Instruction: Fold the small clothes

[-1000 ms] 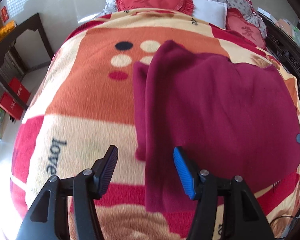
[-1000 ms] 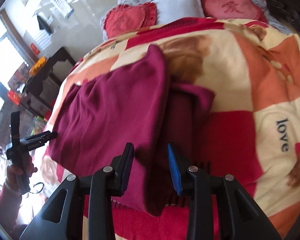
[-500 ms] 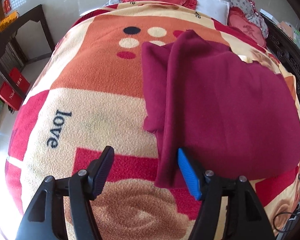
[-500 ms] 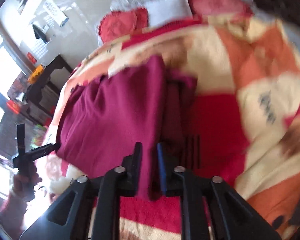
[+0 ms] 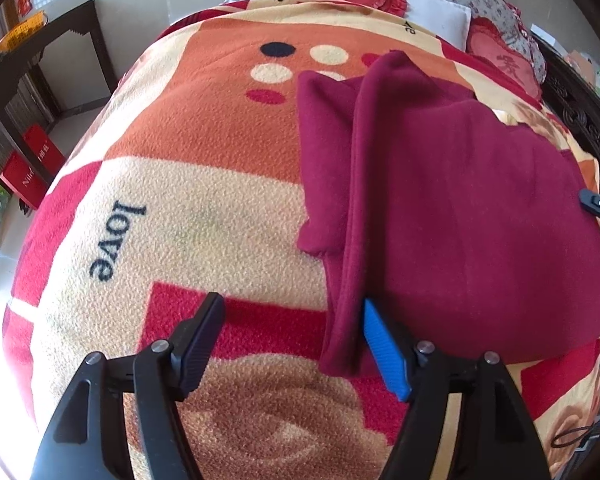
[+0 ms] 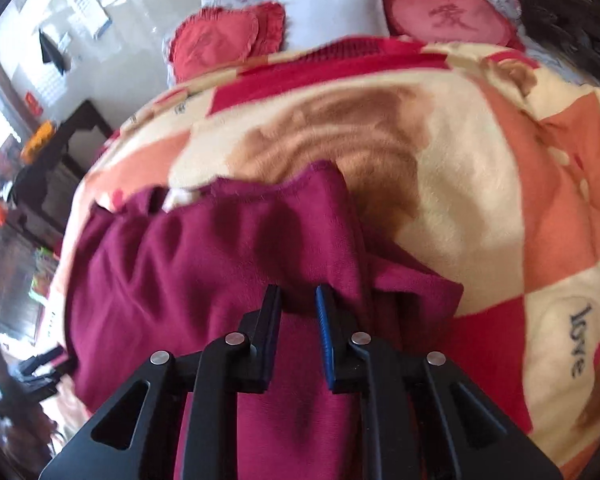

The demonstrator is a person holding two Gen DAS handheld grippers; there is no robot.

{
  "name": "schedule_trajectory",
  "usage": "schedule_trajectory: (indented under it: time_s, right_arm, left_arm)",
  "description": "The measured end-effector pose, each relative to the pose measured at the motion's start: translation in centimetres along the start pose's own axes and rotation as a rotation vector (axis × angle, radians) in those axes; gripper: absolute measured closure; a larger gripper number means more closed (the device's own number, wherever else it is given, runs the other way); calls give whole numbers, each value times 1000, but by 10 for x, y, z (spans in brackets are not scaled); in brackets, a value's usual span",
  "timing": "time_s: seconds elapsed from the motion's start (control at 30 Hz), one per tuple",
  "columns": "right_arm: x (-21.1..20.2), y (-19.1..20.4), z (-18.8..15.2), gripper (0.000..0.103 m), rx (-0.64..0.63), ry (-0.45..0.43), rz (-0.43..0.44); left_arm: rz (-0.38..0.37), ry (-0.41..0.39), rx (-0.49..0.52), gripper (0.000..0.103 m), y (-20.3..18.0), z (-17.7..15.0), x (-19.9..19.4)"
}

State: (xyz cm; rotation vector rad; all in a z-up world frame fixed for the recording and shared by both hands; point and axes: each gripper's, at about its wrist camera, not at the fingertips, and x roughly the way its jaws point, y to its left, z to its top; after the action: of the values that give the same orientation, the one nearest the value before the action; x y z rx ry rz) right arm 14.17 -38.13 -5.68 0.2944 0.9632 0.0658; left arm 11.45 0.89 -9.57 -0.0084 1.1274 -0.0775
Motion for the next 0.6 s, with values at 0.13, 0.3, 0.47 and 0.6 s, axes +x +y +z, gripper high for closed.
schedule_trajectory:
  time_s: [0.13, 0.3, 0.47, 0.6]
  right_arm:
    - [-13, 43, -1, 100, -55, -7, 136]
    - [25, 135, 4, 100, -211, 62, 253]
    - [87, 204, 7, 100, -310, 125, 240]
    - [129, 228, -1, 100, -300, 194, 231]
  left_arm:
    - [-7, -5, -7, 29, 2, -3, -3]
    - [-17, -7, -25, 29, 7, -6, -7]
    - [-38, -3, -43, 29, 11, -8, -7]
    - [-50, -2, -50, 28, 13, -8, -4]
